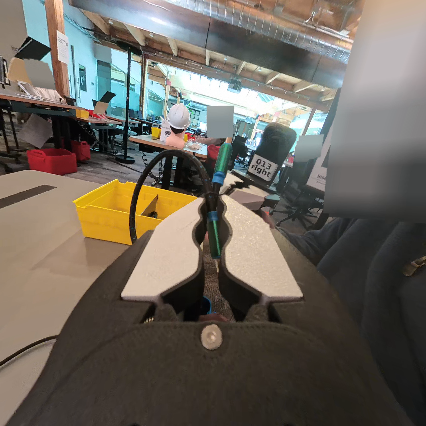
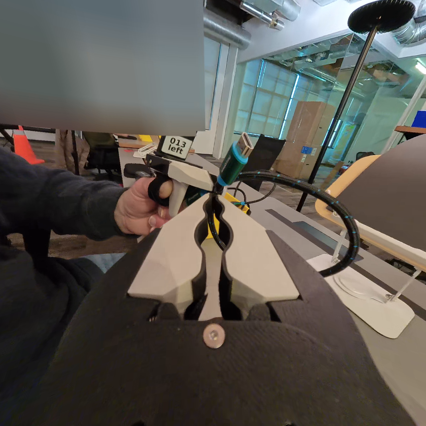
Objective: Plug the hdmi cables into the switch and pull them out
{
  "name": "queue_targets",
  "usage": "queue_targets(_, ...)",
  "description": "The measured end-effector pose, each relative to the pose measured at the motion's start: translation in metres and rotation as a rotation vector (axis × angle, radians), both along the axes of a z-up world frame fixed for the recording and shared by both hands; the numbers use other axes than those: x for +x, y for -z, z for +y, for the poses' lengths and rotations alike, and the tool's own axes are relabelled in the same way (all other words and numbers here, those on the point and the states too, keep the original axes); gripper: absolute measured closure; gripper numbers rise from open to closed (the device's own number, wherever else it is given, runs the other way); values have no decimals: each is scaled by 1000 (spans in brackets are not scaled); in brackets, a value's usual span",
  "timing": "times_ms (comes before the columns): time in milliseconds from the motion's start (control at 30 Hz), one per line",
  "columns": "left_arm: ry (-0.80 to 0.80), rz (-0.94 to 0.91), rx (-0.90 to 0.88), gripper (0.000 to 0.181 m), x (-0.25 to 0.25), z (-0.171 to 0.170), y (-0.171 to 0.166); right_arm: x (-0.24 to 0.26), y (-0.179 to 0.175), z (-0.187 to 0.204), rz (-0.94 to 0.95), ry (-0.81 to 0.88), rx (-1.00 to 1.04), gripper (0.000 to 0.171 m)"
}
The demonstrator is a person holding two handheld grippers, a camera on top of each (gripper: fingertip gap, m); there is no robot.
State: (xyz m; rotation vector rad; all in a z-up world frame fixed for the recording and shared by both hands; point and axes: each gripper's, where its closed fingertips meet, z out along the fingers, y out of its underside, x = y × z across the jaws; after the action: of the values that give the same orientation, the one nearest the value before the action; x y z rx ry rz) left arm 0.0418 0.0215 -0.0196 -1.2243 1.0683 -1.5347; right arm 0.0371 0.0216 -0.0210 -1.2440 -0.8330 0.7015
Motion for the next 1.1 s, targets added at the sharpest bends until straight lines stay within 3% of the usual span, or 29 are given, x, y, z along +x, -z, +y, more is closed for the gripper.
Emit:
queue_targets(567, 50, -79, -111, 174, -3, 0, -4, 1, -4, -1, 42, 8, 50, 171)
queue_targets(1100, 53, -127, -120, 174, -6, -1, -10, -1, -4, 1, 229, -89, -101, 163)
